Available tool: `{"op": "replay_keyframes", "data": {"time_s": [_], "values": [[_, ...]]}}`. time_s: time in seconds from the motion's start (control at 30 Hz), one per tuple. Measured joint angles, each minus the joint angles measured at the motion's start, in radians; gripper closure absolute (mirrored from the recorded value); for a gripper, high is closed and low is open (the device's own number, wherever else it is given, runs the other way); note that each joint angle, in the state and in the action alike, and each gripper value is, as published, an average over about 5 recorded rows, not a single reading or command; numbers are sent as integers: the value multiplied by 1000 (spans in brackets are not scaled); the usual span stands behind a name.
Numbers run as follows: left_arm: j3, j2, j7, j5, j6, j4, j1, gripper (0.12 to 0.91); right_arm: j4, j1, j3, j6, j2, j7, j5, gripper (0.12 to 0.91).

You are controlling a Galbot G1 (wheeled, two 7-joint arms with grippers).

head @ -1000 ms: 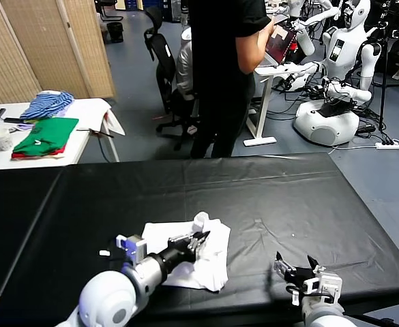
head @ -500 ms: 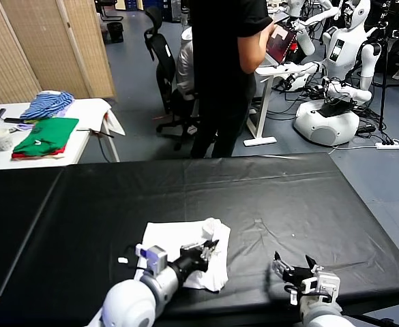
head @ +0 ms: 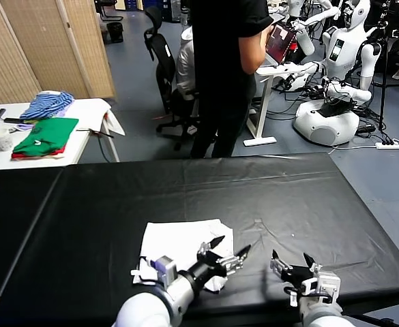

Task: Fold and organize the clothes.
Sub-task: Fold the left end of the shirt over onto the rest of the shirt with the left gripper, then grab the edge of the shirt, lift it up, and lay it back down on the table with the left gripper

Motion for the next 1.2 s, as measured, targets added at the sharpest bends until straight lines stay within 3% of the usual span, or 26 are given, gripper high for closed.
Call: {"op": "replay_keyframes", "data": {"time_s": [0.17, 0.33, 0.47, 0.77, 1.2], "values": [[-66, 74, 74, 160, 42, -54, 66, 124, 26, 4, -10, 0, -28, -25, 0, 118], [-108, 124, 111, 291, 7, -77, 157, 123, 37, 19, -20, 21, -47, -57, 0, 118], [-121, 118, 99, 351, -32, -73, 202, 123, 25, 36, -47, 93, -63, -114, -27, 118], [-182, 87, 18, 424, -31, -74, 260, 123, -76, 126, -153, 165, -102, -264, -126, 118], [-308, 50, 8, 413, -26, -124, 323, 123, -267, 323, -281, 171, -114, -277, -147, 118]]}}
